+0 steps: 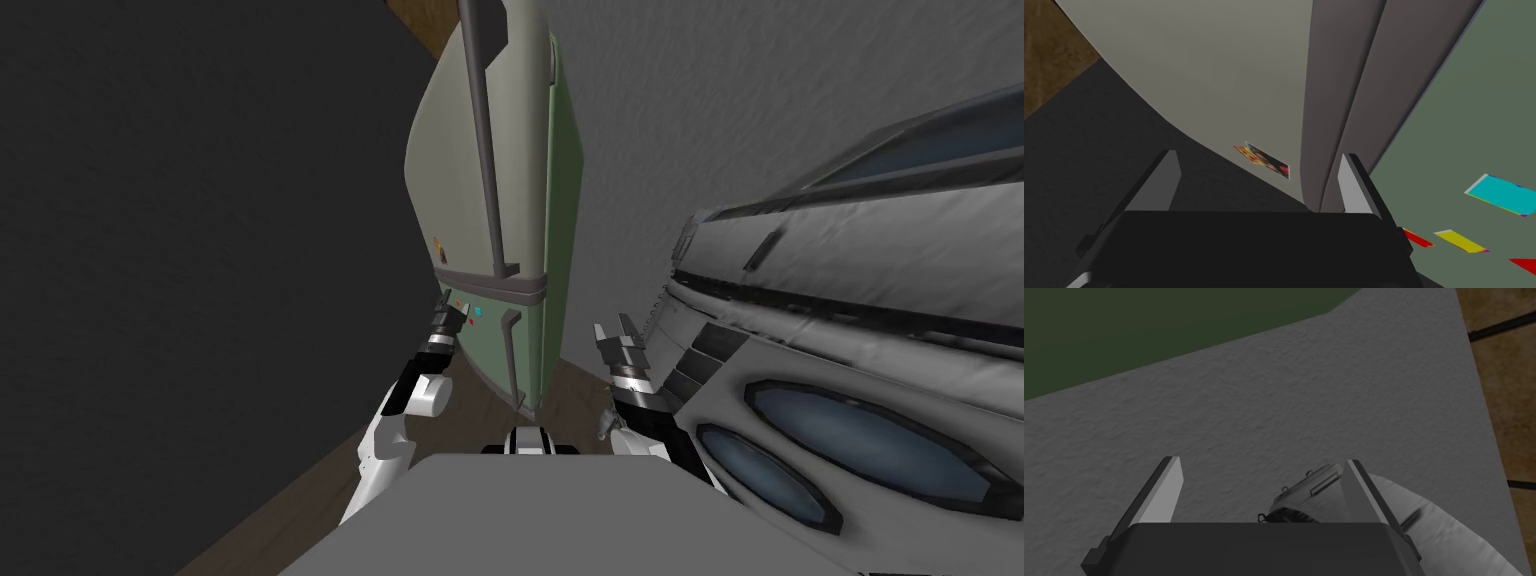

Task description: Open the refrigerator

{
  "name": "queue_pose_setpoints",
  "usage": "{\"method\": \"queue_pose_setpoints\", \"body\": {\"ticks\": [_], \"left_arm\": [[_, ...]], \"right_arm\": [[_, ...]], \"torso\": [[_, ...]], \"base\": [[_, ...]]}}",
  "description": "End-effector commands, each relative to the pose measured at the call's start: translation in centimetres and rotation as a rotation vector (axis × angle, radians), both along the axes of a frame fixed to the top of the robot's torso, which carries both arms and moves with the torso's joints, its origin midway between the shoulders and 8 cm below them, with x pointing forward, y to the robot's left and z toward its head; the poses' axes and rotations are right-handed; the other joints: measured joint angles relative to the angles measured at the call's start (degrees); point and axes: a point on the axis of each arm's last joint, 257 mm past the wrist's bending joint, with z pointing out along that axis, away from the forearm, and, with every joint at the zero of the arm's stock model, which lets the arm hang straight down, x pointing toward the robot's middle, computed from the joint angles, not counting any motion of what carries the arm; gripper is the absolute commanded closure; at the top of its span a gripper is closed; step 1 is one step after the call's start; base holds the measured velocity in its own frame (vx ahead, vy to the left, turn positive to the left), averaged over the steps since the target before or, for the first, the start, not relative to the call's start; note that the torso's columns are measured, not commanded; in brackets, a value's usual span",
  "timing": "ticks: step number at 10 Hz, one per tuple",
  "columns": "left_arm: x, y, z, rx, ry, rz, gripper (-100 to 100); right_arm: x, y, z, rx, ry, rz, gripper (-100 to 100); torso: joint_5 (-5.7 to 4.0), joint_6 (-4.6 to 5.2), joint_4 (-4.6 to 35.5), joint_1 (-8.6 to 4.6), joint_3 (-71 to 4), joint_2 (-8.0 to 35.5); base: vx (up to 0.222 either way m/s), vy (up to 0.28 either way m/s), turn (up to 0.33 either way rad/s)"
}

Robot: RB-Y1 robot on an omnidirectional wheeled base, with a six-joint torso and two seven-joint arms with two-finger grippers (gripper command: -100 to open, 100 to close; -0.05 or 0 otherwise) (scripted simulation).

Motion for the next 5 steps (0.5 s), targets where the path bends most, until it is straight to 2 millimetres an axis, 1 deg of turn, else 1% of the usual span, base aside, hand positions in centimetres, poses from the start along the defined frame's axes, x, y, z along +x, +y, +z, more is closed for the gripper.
{"method": "queue_pose_setpoints", "body": {"ticks": [1, 2, 3, 4, 5], "left_arm": [[1.6, -0.4, 0.3, -0.025, 0.032, -0.028, -100], [1.7, -0.4, 0.2, -0.025, 0.038, -0.028, -100], [2.6, -0.6, 0.4, -0.041, 0.058, -0.046, -100], [3.3, -0.6, 0.6, -0.060, 0.070, -0.062, -100], [3.6, -0.8, 0.5, -0.058, 0.081, -0.064, -100]], "right_arm": [[0.0, 0.0, 0.0, 0.000, 0.000, 0.000, 0], [0.0, 0.0, 0.0, 0.000, 0.000, 0.000, 0], [0.0, 0.0, 0.0, 0.000, 0.000, 0.000, 0], [0.0, 0.0, 0.0, 0.000, 0.000, 0.000, 0], [0.0, 0.0, 0.0, 0.000, 0.000, 0.000, 0]], "torso": [[0.00, 0.01, 0.00, 0.02, 0.00, -0.01], [0.00, -0.01, 0.00, 0.02, -0.02, -0.03], [0.01, 0.01, -0.01, 0.05, -0.02, -0.05], [0.01, 0.00, -0.01, 0.05, -0.02, -0.03], [0.00, -0.01, -0.01, 0.00, -0.02, -0.03]], "base": [[-0.020, -0.045, 0.112], [-0.016, -0.039, 0.054], [-0.022, -0.037, 0.087], [-0.022, -0.054, 0.163], [-0.023, -0.044, 0.076]]}}
